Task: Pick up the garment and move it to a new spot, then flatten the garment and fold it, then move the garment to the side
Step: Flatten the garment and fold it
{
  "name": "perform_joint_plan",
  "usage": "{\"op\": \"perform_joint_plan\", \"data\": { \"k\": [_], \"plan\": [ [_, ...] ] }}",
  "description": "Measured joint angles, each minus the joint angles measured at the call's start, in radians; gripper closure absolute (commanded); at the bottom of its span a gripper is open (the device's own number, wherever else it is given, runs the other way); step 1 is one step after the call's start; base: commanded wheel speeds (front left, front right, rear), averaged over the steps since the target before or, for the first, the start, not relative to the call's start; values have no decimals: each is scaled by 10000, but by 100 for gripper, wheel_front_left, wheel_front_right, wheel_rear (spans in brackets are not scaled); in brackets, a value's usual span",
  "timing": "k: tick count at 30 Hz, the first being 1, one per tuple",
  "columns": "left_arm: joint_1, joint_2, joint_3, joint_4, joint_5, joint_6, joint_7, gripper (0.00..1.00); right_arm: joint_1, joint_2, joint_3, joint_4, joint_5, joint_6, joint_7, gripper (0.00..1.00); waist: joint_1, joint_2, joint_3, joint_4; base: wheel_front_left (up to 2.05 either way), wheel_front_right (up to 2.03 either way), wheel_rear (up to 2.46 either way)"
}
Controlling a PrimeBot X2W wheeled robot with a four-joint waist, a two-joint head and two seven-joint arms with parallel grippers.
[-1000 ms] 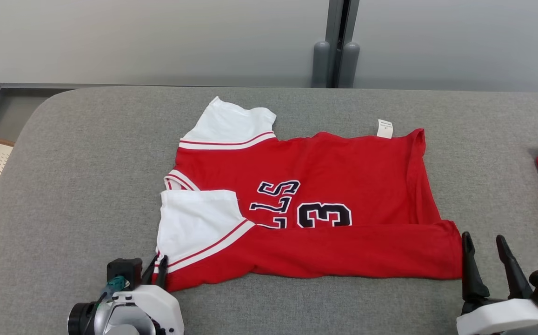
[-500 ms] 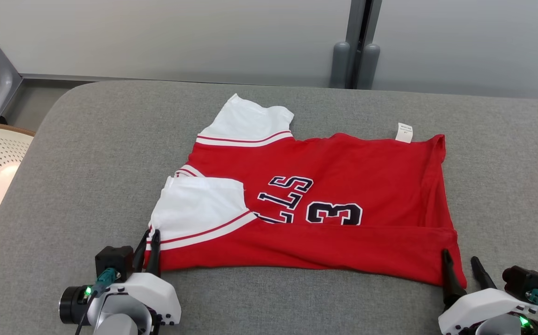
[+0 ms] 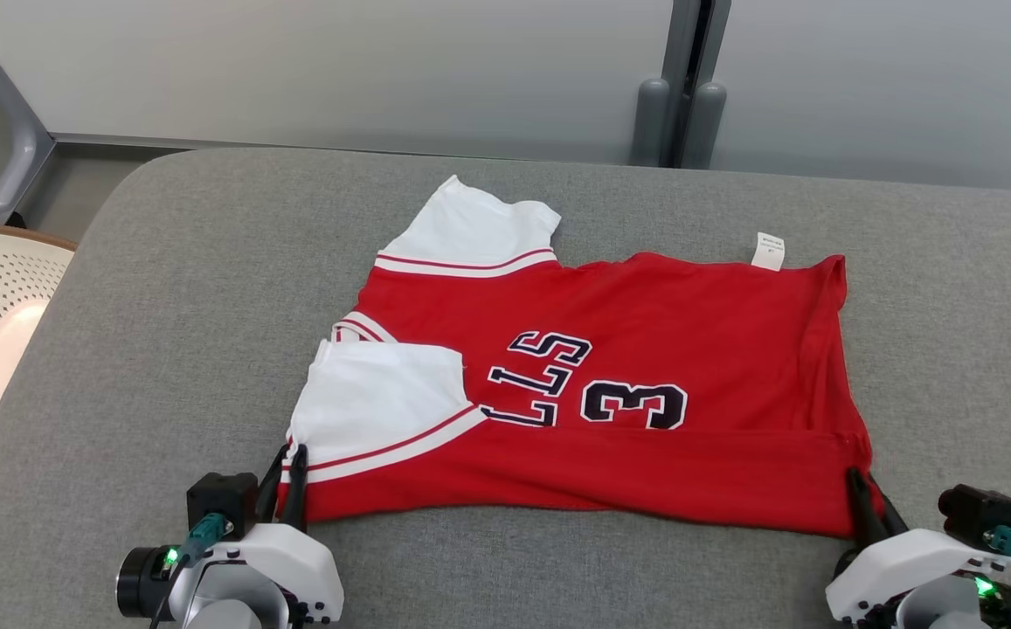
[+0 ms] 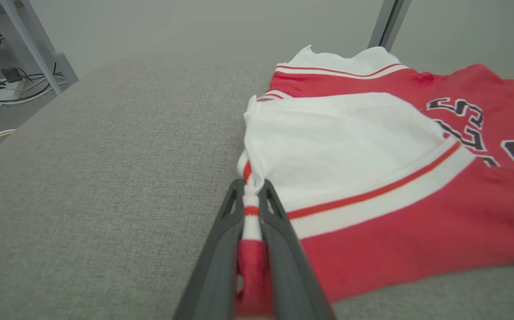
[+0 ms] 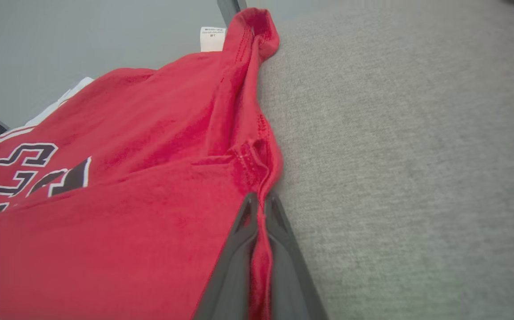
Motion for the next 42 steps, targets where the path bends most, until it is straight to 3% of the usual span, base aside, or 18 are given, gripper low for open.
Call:
{"op": "perform_joint_plan", "data": {
  "k": [11,24,25,26,27,28,29,37,42],
  "plan": [
    [338,-19,-284,261,161,-303,0,100,399,-619,-614,-71,-922,6,-474,100,0,0,-452,-64,0,0,0],
    [1185,-65,-738,155,123,-405,63,100,1441,-447,-1655,-522,-1820,17,-115,100,0,0,-755,-173,0,0,0],
    [1185,-65,-761,174,84,-405,117,100,1454,-378,-1697,-535,-1831,17,-42,97,0,0,-744,-175,0,0,0],
    [1186,-63,-786,211,46,-405,161,100,1466,-318,-1749,-545,-1848,17,13,57,0,0,-732,-175,0,0,0],
    [1186,-61,-830,251,21,-405,255,82,1475,-268,-1795,-550,-1852,17,82,0,0,0,-720,-172,0,0,0],
    [1188,-69,-857,288,-29,-405,295,51,1478,-226,-1839,-564,-1852,15,157,0,0,0,-709,-168,0,0,0],
    [1188,-75,-853,320,-92,-401,326,0,1483,-194,-1925,-591,-1847,0,159,0,0,0,-696,-163,0,0,0],
    [1195,-56,-374,-82,-750,-171,84,0,1500,-69,-2504,-1758,-1689,-2,-458,0,0,0,-643,-158,0,0,0],
    [1208,-67,690,-2897,-1480,-694,-2,0,1669,6,-2157,-3522,-1751,-2,-606,0,0,0,-499,-189,0,0,0]
  ]
}}
